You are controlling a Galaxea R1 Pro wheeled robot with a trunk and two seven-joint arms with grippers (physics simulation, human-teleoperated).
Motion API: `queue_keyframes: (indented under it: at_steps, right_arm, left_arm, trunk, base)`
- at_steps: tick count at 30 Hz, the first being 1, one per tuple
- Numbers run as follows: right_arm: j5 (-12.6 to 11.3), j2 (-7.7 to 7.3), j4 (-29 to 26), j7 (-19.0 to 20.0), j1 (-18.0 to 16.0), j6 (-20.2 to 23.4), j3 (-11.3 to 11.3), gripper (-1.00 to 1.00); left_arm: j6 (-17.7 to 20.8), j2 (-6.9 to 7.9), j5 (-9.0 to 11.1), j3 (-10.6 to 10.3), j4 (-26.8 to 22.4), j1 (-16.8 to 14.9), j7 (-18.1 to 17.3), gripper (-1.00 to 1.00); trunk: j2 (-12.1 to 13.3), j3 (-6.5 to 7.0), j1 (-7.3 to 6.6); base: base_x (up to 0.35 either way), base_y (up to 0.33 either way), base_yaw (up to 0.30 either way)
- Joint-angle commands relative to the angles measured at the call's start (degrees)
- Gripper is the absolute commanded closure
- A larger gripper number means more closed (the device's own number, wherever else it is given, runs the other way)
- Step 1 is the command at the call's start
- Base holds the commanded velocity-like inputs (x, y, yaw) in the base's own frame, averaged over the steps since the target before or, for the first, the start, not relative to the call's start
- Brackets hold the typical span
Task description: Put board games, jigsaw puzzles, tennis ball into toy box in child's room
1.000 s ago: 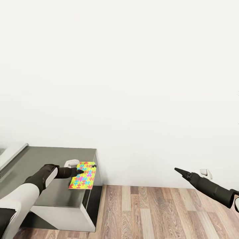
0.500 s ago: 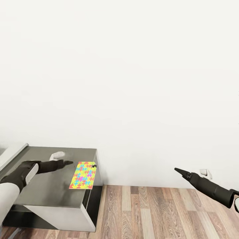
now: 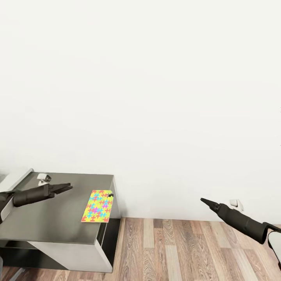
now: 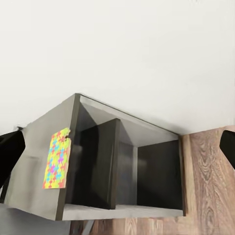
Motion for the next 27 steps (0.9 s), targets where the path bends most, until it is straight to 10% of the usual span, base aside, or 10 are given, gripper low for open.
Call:
queue_keyframes:
  at_steps: [1, 8, 12, 18, 27]
  right_arm:
    - [0.3, 0.15, 0.5, 0.4, -0.1, -0.3, 0.5, -1.00]
    - [0.1, 1.38, 5.8, 0.2, -5.2, -2.5, 9.8, -1.00]
    - [0.0, 5.14, 15.5, -0.1, -12.1, -2.0, 14.9, -1.00]
    - [0.3, 10.64, 35.2, -0.5, -20.7, 1.1, 16.5, -1.00]
    - [0.3, 11.65, 39.0, -0.5, -22.5, 1.5, 16.7, -1.00]
  left_arm:
    - [0.7, -0.04, 0.1, 0.0, -0.1, 0.1, -0.2, -1.00]
    - [3.0, -1.71, 0.1, 0.0, -2.6, 0.8, -0.2, -1.00]
    - [3.9, -3.86, 0.1, 0.0, -3.8, 1.0, -0.2, -1.00]
    - [4.6, -5.30, 0.1, 0.0, -4.5, 1.0, -0.2, -1.00]
    - [4.5, -6.33, 0.1, 0.0, -4.7, 1.0, -0.2, -1.00]
  trunk:
    - [-0.1, -0.06, 0.01]
    - [-0.1, -0.06, 0.01]
    - [-0.1, -0.06, 0.01]
    - [-0.1, -0.06, 0.01]
    - [-0.1, -0.06, 0.01]
  base:
    - [0.000, 0.000, 0.000]
    - [0.000, 0.000, 0.000]
    - [0.000, 0.000, 0.000]
    - [0.000, 0.074, 0.000]
    - [0.000, 0.119, 0.000]
